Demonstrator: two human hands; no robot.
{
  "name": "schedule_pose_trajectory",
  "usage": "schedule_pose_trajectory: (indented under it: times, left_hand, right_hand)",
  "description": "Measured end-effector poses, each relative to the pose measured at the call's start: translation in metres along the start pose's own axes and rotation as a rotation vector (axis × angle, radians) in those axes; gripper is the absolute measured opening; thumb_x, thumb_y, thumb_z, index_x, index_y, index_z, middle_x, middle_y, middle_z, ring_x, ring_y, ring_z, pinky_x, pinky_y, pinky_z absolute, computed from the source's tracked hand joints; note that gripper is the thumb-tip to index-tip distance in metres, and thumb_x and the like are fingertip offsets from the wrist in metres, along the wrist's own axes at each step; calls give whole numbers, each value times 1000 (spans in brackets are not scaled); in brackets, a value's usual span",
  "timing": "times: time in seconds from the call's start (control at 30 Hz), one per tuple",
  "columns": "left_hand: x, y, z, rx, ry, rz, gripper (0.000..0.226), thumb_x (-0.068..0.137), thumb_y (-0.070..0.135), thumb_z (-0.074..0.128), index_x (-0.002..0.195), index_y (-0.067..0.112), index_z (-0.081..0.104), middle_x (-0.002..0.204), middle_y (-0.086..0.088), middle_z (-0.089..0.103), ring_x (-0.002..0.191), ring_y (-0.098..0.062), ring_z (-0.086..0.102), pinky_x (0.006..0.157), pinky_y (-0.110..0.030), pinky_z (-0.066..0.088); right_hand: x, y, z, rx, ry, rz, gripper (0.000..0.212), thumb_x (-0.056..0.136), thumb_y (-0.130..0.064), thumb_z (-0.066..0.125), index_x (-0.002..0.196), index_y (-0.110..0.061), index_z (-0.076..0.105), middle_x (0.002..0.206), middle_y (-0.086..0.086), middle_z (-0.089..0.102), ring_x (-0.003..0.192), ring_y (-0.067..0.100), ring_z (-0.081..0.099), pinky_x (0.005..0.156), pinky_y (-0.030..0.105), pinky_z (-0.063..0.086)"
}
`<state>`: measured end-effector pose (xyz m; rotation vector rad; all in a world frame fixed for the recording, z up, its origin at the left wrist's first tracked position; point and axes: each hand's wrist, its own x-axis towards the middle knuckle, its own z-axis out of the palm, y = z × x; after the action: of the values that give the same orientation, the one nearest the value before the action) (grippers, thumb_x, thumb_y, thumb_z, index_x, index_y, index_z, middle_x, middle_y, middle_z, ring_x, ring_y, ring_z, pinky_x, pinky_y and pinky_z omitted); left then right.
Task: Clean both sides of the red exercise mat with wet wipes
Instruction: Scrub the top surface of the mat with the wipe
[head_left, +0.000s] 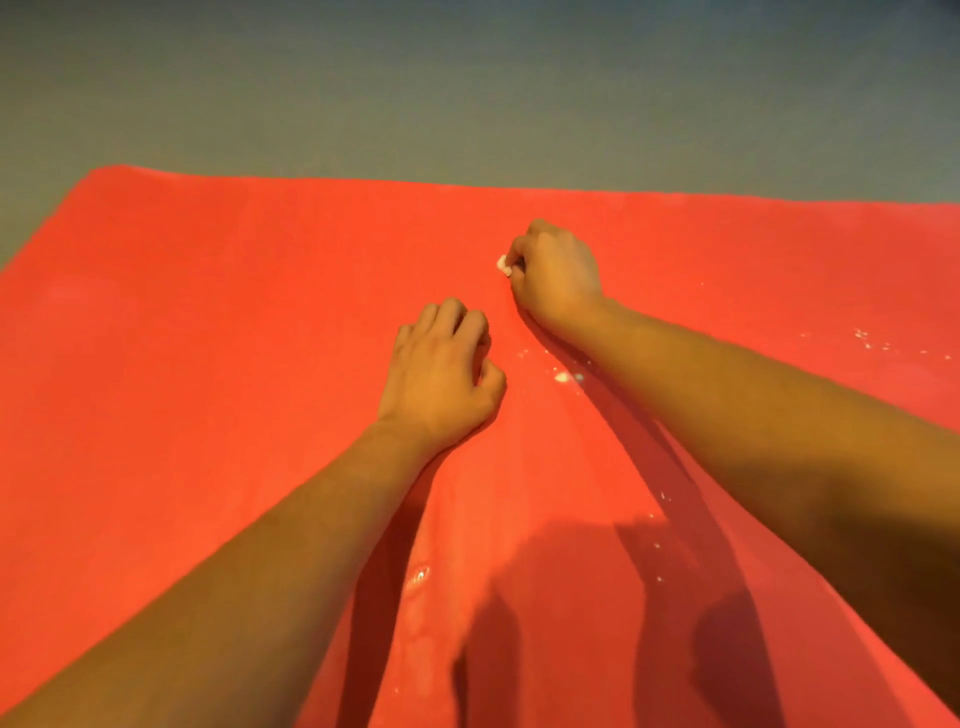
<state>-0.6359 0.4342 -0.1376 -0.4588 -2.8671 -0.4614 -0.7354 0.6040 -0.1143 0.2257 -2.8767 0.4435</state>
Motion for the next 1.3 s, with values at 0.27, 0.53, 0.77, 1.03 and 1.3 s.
schedule_pose_trajectory:
  times: [0.27,0.53,0.77,1.03,1.3]
  left_hand:
    - [9,-1,8,-9,-26,0,52,81,36,51,132,29,60,144,-1,50,134,-22,43,104,-44,37]
    - [9,0,8,21,-30,10,50,82,36,50,131,29,58,145,0,50,133,-22,43,103,-44,36]
    - [9,1,8,25,-27,3,50,81,36,51,130,28,59,143,1,51,133,-22,45,103,-44,37]
    - [11,2,7,4,-30,9,50,81,36,51,128,27,62,142,0,52,132,-22,46,103,-45,38]
    - [11,0,10,-3,29,2,39,83,30,48,117,18,62,133,1,56,125,-22,50,99,-44,39]
  right_hand:
    - [108,41,16,-43,17,133,19,85,-24,65,96,-14,78,106,12,72,96,37,68,79,41,56]
    - [52,26,4,-59,-28,-129,23,80,-13,55,87,-19,76,100,6,70,92,34,66,71,37,51]
    - [112,44,14,-128,13,-12,25,86,-15,55,100,-12,77,108,14,68,97,39,64,77,41,52]
    - [108,37,6,-69,-49,50,22,84,-15,57,93,-13,76,106,11,70,97,37,66,78,40,54]
    - [9,19,-7,-61,-50,-247,18,82,-14,60,90,-21,75,96,2,65,90,32,65,65,36,48]
